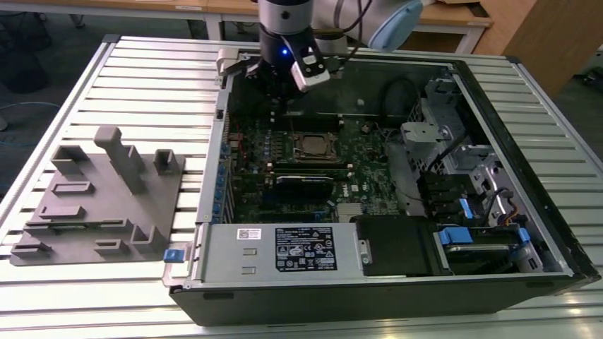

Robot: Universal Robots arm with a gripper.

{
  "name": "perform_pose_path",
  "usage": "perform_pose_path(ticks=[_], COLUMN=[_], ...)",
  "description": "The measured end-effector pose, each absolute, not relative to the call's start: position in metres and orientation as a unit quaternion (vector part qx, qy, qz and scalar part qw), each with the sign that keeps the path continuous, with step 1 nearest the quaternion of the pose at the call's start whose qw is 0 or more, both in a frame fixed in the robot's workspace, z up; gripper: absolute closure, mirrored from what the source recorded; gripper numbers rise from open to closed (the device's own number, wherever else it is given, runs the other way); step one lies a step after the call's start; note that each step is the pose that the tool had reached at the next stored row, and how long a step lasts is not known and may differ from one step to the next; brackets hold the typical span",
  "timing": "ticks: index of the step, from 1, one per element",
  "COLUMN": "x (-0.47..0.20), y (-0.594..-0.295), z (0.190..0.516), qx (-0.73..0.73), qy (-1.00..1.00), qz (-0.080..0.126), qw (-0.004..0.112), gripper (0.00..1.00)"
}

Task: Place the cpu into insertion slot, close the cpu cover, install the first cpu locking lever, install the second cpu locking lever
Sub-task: 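Install the first cpu locking lever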

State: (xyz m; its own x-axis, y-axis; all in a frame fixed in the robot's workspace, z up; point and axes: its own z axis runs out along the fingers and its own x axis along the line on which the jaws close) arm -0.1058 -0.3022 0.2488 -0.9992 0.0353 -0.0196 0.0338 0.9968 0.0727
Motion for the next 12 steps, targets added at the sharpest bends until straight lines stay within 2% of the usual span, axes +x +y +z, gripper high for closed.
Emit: perform_pose_path(ticks=[12], x=[-0.1024], y=[-0.3022], z=[0.2487], qx=[0.017], qy=[0.999], qz=[0.036], qw=[0.010], gripper=[0.89])
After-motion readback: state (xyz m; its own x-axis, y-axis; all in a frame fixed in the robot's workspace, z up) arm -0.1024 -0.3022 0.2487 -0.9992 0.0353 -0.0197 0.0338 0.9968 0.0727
